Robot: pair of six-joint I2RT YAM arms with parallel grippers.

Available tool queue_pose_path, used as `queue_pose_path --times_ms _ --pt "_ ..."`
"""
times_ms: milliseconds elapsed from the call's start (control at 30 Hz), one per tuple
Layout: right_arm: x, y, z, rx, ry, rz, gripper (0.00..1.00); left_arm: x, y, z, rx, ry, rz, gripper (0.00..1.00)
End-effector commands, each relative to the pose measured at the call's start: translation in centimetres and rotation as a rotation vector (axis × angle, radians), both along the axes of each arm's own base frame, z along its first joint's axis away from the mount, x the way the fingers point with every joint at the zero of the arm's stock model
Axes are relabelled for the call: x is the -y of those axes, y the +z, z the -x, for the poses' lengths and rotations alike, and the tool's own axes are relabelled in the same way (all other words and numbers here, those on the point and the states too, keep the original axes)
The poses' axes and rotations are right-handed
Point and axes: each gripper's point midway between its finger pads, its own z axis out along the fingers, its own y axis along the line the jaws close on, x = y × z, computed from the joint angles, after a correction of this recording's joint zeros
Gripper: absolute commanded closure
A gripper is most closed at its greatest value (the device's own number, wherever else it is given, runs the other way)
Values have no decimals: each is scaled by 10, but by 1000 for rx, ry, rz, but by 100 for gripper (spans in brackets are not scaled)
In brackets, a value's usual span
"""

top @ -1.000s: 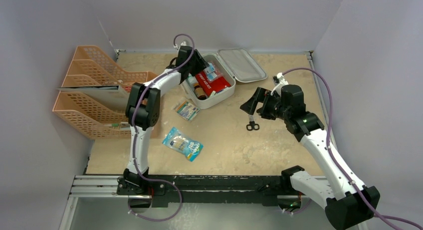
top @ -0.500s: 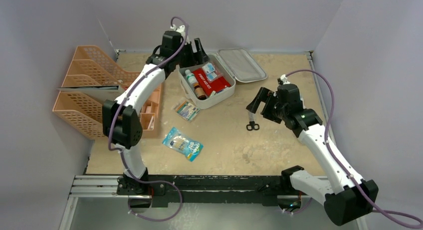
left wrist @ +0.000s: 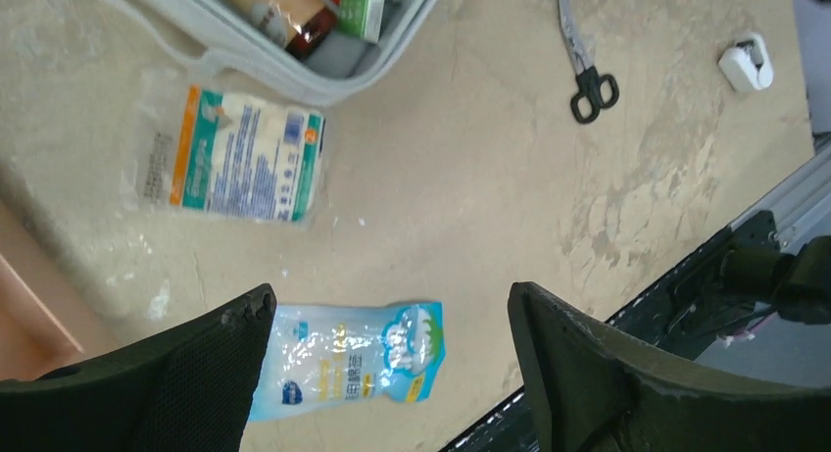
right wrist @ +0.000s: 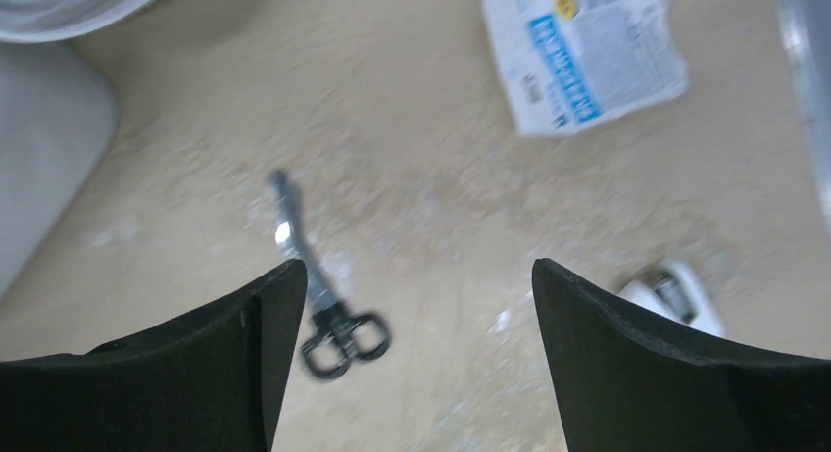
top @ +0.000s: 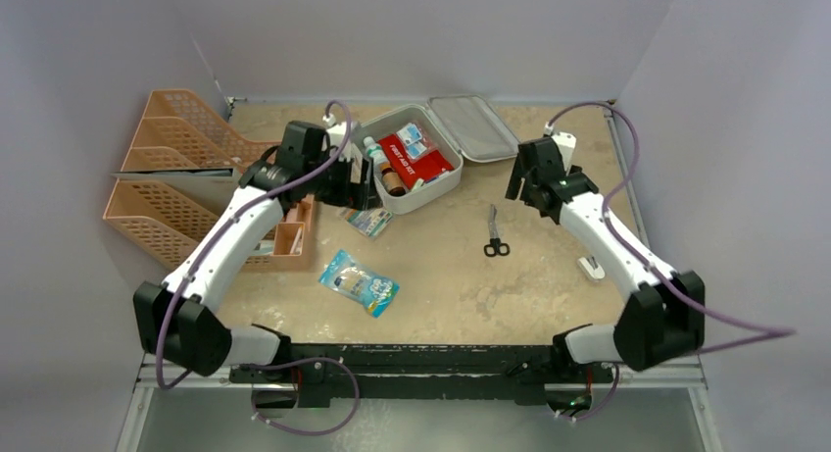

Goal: Organize the medicine kit
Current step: Pick up the medical item at the center of the board.

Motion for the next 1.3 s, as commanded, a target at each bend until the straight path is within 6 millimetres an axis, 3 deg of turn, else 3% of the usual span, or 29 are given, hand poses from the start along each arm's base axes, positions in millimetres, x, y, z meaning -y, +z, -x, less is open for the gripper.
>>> queue_pose_path --times_ms 0,133,267,400,533,867,1267 --pt "49 9 -33 -21 -32 374 16 -13 -8 26 54 -27 -18 13" --pt "60 -11 -52 -118 -23 486 28 -28 -9 31 115 34 -48 12" --pt "67 -32 -69 -184 -8 525 39 -30 -2 38 141 37 -30 9" --pt "81 -58 -76 -279 -9 536 40 -39 -7 39 121 60 -80 0" --pt "88 -85 -81 -351 12 538 42 -39 -5 42 137 53 -74 0" --pt "101 -105 -86 -432 17 629 47 -39 -1 43 161 47 -68 0" --pt "112 -116 -86 -477 -5 700 55 -34 3 46 170 28 -36 1"
